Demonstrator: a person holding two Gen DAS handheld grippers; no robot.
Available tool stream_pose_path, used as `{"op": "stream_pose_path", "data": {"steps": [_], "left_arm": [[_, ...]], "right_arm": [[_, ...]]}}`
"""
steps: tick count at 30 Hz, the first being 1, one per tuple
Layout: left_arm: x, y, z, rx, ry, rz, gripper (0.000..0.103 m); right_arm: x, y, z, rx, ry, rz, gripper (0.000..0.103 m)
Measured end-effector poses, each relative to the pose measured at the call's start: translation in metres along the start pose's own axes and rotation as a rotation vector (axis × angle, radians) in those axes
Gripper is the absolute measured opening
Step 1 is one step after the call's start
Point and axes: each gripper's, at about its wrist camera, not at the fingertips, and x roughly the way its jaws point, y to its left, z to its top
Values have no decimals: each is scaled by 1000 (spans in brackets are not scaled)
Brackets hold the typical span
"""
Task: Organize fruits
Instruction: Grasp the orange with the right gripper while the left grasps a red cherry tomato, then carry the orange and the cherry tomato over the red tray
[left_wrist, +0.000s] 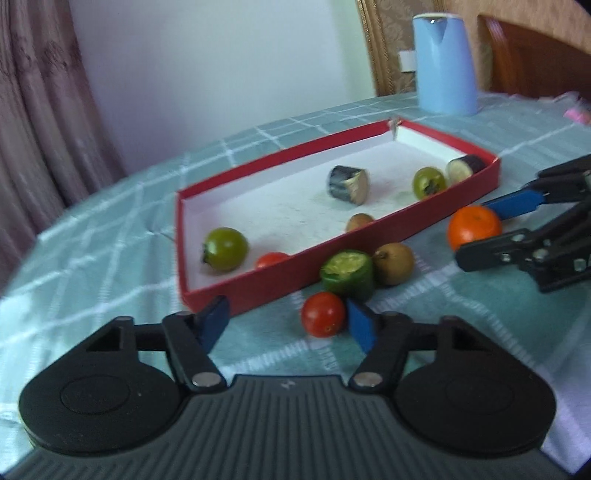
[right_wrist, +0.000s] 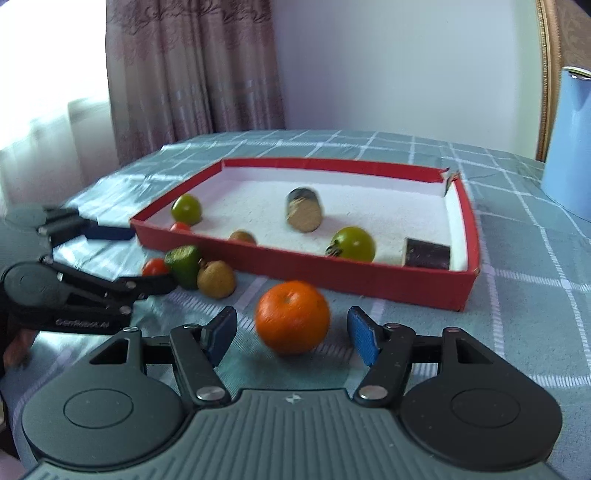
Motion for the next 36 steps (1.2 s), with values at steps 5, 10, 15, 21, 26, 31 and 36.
{"op": "stream_pose_path", "data": {"steps": [5,10,15,21,26,31,36], "left_arm": [[2,14,0,-61,13,-164,33],[-1,12,-1,-85,9,-169,23],[-12,-1,-2,-58,-3,-54,23],[-23,-9,7,-48,-52,111,23],[-22,-7,21,-75,-64,161,23],[-14,-4,32,-90,-65,183,23],[-3,-5,45,-94,-78,213,23]], "right_arm": [[6,4,2,-30,21,0,43],[6,4,2,-30,15,1,42],[0,0,0,-5,-17,-2,42],[-8,2,0,-17,-58,-7,42],[-13,1,1,-12,-80,-17,42],[-18,0,4,-16,-100,-23,42],[-19,-4,19,-22,-134,-57,42]]}}
